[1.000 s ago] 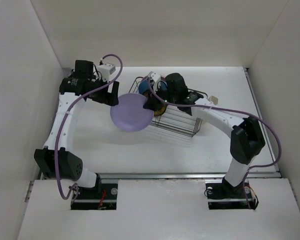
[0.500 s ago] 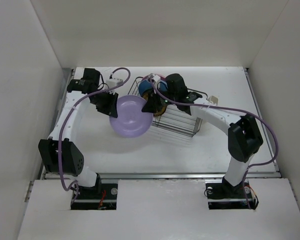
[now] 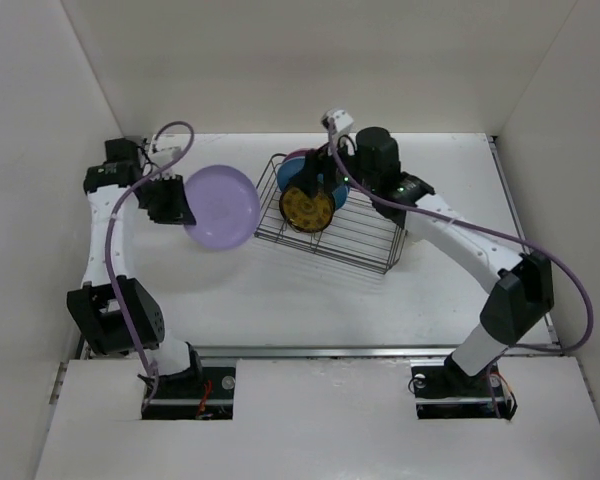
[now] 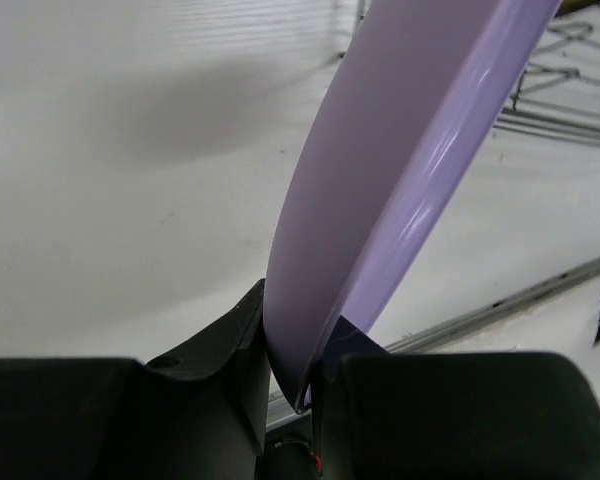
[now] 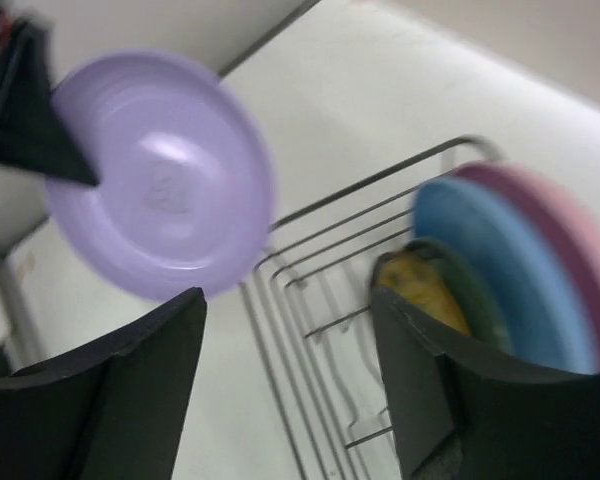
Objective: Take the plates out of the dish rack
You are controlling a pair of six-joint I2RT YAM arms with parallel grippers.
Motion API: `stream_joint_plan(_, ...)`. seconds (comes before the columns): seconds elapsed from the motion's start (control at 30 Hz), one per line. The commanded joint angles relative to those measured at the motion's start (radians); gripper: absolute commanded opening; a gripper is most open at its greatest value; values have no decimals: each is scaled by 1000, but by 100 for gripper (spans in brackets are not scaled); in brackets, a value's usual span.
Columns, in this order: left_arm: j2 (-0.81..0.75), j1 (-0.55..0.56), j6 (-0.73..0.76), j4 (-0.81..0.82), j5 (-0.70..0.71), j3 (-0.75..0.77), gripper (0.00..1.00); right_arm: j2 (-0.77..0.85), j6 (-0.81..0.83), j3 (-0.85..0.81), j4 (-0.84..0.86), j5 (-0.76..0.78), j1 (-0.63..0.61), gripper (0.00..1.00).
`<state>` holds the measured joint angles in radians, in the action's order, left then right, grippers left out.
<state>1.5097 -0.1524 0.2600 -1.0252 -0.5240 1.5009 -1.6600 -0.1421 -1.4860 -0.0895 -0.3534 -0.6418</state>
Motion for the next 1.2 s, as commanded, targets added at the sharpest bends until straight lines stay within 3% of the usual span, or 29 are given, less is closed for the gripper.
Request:
stream_joint_plan(0.0, -7, -145, -68, 31, -132, -1, 0, 59, -21, -8, 53, 263, 42, 71)
stream_joint_plan(0.07, 56, -197, -68, 40, -208, -10, 0, 5, 2, -55, -36, 333, 63, 60)
stream_joint_plan(0.2, 206, -252, -68, 19, -176, -10, 0, -96, 61, -115, -170, 389, 64, 58)
stream_joint_plan(0.3, 341, -253, -15, -29, -176, -1, 0, -116, 61, -84, -156, 372, 85, 57)
stream_joint_plan(0.43, 460, -263, 16, -61, -206, 9, 0, -136, 61, -51, -144, 361, 85, 47)
stream_joint_plan(0.63, 494, -273, 2, -35, -159, 9, 0, -204, 61, -51, -144, 381, 94, 46)
stream_joint_plan(0.77, 494, -273, -42, -35, -116, 9, 16, -244, 61, -60, -144, 353, 94, 41)
stream_joint_plan(0.8, 494, -273, -51, -35, -105, 9, 33, -244, 61, -60, -144, 353, 94, 41)
stream_joint_plan(0.83, 494, -273, -51, -35, -79, 18, 38, -244, 61, -60, -144, 353, 94, 41)
stream_joint_plan(1.0, 494, -273, -64, -64, -10, 48, 49, -233, 61, -39, -135, 353, 94, 49)
stream_joint_plan(1.17, 445, -273, -76, -84, 38, 58, 50, -224, 82, -39, -122, 272, 94, 44)
